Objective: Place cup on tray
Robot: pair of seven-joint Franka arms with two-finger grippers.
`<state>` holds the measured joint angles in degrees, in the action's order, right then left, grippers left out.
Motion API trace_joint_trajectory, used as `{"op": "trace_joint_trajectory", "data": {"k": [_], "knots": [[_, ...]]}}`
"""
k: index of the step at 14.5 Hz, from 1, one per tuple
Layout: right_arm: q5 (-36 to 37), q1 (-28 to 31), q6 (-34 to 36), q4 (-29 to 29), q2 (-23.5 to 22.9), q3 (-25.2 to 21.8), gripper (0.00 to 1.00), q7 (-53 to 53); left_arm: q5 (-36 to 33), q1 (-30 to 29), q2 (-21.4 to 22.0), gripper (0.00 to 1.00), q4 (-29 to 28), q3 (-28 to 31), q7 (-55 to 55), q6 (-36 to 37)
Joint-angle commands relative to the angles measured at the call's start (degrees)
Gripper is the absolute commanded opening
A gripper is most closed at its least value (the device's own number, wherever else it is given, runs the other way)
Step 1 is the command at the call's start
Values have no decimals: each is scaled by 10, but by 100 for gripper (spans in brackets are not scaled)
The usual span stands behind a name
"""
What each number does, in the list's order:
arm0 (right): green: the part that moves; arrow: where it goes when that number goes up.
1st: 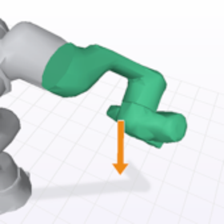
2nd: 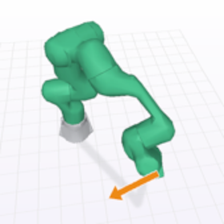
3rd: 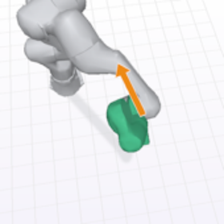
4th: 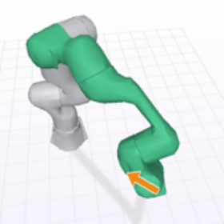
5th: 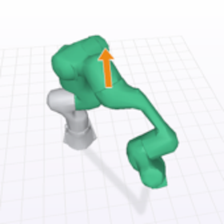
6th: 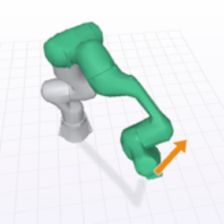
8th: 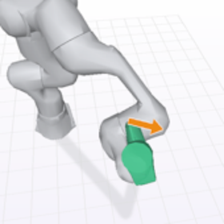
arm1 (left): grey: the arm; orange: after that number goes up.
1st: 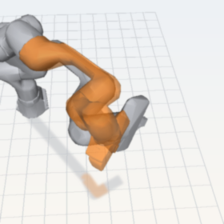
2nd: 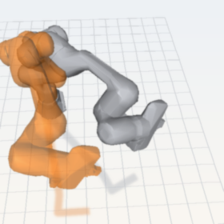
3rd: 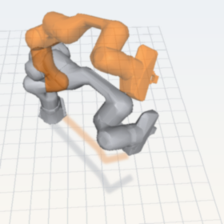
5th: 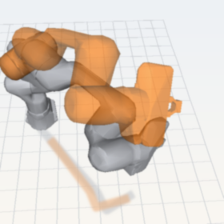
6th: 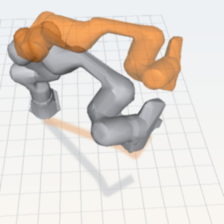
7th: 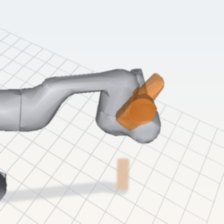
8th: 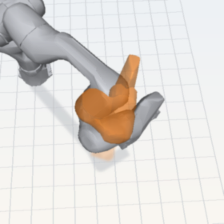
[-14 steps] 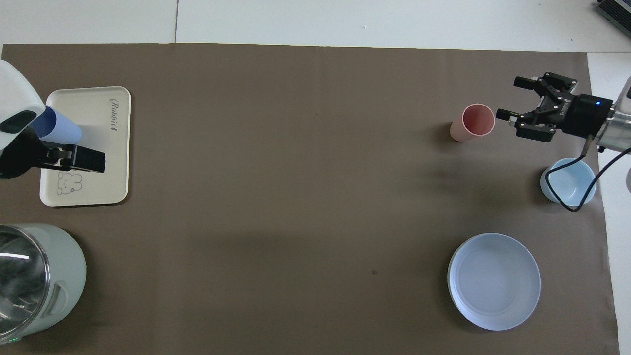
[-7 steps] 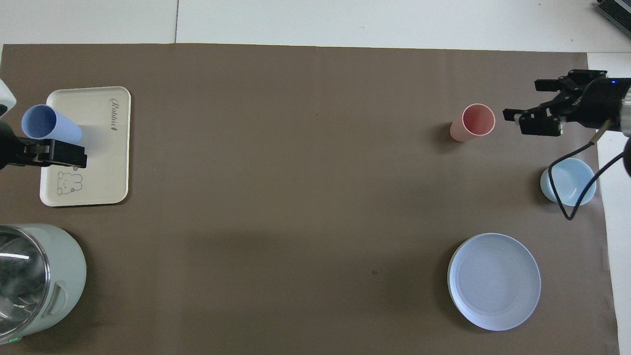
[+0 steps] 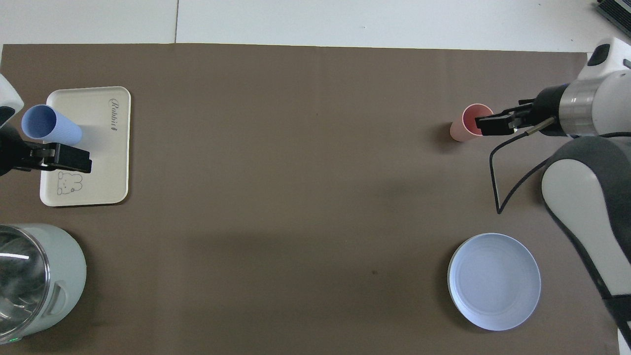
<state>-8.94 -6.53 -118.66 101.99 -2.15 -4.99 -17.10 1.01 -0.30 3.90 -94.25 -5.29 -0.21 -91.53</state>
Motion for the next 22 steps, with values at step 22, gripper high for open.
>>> {"op": "trace_joint_trajectory", "data": {"k": [22], "knots": [[106, 38, 318, -83, 73, 9, 100, 216, -26, -39, -27, 100, 25, -45, -27, 29]]}}
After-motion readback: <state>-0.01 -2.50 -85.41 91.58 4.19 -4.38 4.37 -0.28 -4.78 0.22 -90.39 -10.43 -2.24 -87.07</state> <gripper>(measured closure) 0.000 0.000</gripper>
